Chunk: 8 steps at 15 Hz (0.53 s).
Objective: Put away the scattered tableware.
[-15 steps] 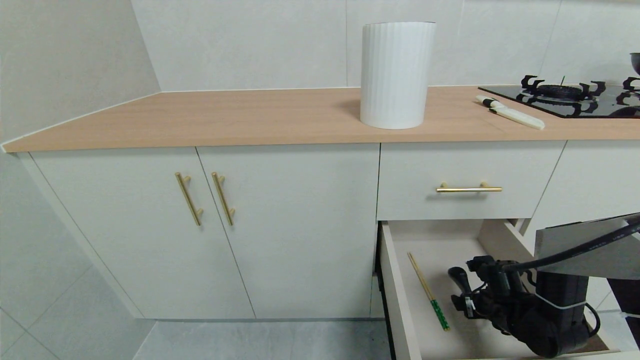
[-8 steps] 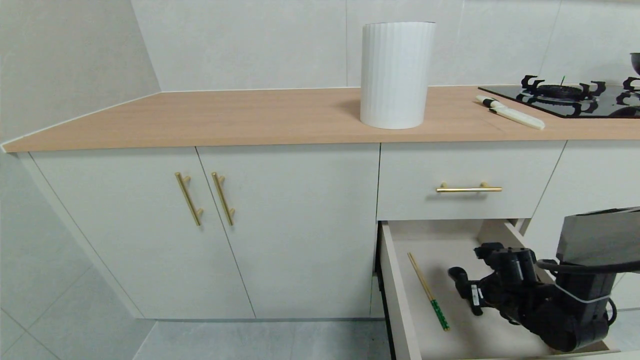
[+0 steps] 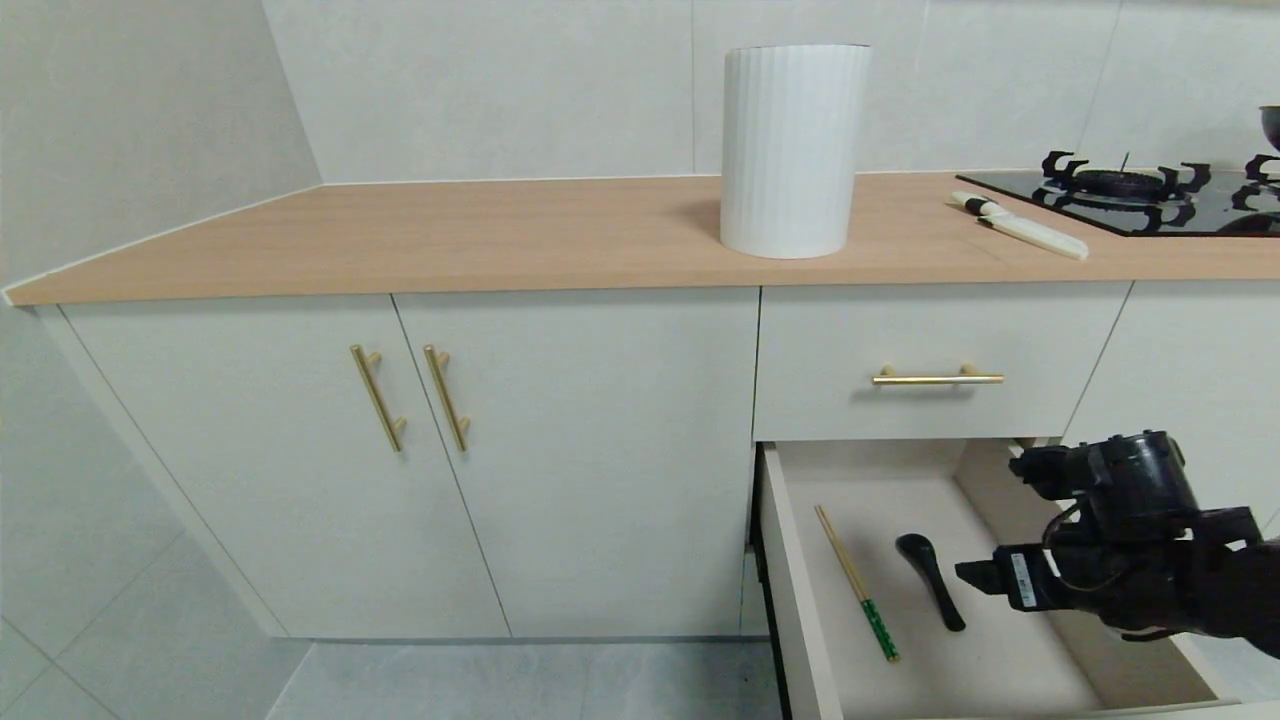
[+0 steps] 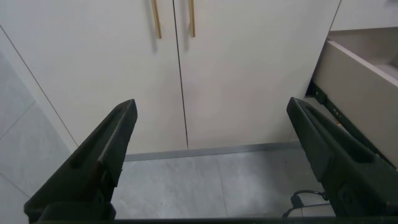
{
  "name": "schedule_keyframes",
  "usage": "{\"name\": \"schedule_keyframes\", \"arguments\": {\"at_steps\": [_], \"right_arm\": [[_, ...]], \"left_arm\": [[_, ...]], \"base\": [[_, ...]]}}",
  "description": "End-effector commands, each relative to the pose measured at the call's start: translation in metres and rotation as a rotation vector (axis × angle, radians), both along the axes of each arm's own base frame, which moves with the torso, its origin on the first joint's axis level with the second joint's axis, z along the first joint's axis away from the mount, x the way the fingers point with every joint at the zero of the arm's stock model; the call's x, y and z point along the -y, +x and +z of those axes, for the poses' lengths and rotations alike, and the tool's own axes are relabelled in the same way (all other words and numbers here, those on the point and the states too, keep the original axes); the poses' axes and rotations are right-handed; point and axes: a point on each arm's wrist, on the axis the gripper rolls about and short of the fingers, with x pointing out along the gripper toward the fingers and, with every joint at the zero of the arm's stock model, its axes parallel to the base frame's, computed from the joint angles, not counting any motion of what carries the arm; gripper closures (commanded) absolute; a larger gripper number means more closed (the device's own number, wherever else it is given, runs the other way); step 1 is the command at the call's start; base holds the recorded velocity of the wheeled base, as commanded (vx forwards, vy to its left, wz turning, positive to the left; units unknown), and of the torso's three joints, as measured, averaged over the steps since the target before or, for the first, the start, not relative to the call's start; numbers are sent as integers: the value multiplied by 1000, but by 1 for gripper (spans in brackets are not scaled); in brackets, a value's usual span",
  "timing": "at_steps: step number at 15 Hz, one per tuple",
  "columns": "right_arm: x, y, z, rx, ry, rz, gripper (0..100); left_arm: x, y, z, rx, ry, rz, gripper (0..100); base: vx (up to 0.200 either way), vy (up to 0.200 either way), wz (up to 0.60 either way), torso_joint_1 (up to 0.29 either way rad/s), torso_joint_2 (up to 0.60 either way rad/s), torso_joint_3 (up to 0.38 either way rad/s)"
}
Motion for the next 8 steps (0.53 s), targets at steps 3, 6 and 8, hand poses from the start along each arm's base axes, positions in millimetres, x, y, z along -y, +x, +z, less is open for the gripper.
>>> {"name": "schedule_keyframes", "arguments": {"at_steps": [3,6,8], "right_arm": [[-1,-45,80,49,101,121,0],[0,-59,92,-49,112,156,0],[0,-61,91,-62,108,158,0]], "left_arm": [[0,0,0,0,0,0,0],[0,0,0,0,3,0,0],[0,0,0,0,3,0,0]], "base": [[0,0,0,0,0,0],[0,0,0,0,0,0],[0,0,0,0,0,0]]}}
